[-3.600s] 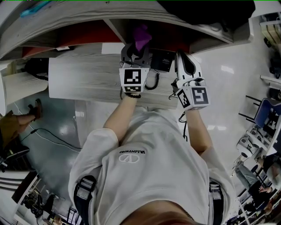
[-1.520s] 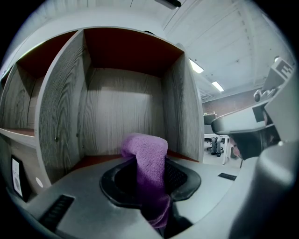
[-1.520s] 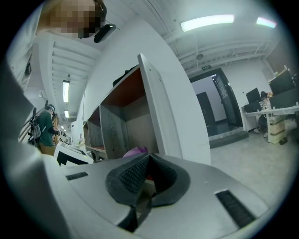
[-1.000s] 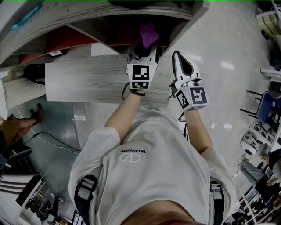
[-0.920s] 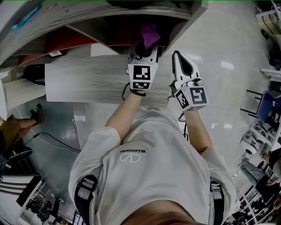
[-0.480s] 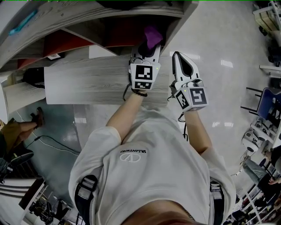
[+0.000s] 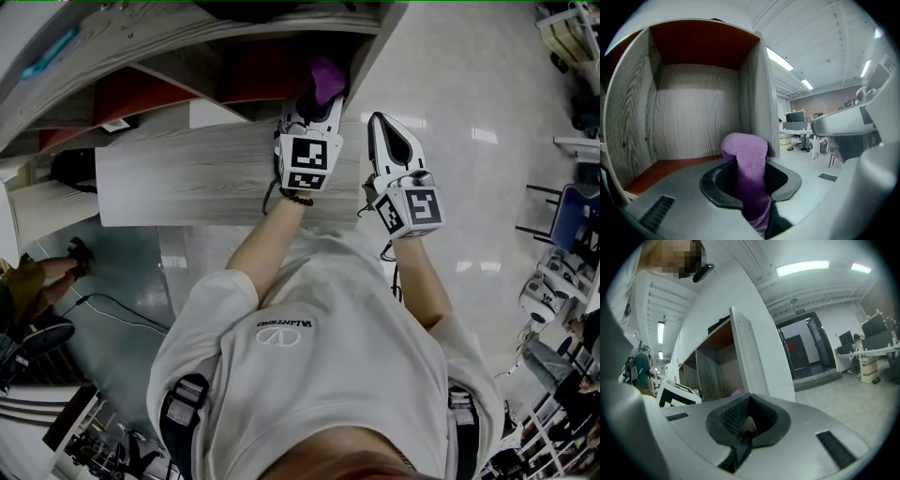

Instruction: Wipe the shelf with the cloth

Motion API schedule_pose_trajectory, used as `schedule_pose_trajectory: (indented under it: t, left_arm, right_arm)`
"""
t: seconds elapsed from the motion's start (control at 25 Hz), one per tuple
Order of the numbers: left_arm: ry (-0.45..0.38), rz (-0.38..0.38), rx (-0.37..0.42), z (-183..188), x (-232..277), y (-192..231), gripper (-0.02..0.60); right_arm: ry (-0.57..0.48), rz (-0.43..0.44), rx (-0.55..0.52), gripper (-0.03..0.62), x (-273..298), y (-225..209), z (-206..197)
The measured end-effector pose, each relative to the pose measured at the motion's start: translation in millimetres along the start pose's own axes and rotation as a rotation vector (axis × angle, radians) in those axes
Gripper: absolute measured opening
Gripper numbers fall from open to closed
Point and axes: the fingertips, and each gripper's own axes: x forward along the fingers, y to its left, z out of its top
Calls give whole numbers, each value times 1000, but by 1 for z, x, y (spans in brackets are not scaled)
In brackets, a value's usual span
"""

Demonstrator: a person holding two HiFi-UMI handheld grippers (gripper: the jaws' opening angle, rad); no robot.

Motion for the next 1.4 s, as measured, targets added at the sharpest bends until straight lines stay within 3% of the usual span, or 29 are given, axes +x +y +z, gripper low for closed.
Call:
schedule_pose_trajectory:
  t: [0.4,1.4]
  left_arm:
    - [-17,-45,27,6,-2,-3,106]
    - [-134,-53,20,67,-19,-3,106]
  right_arm:
    - [-9,-7,3,0,0,3,2]
    - [-74,34,-29,0,17,20,37]
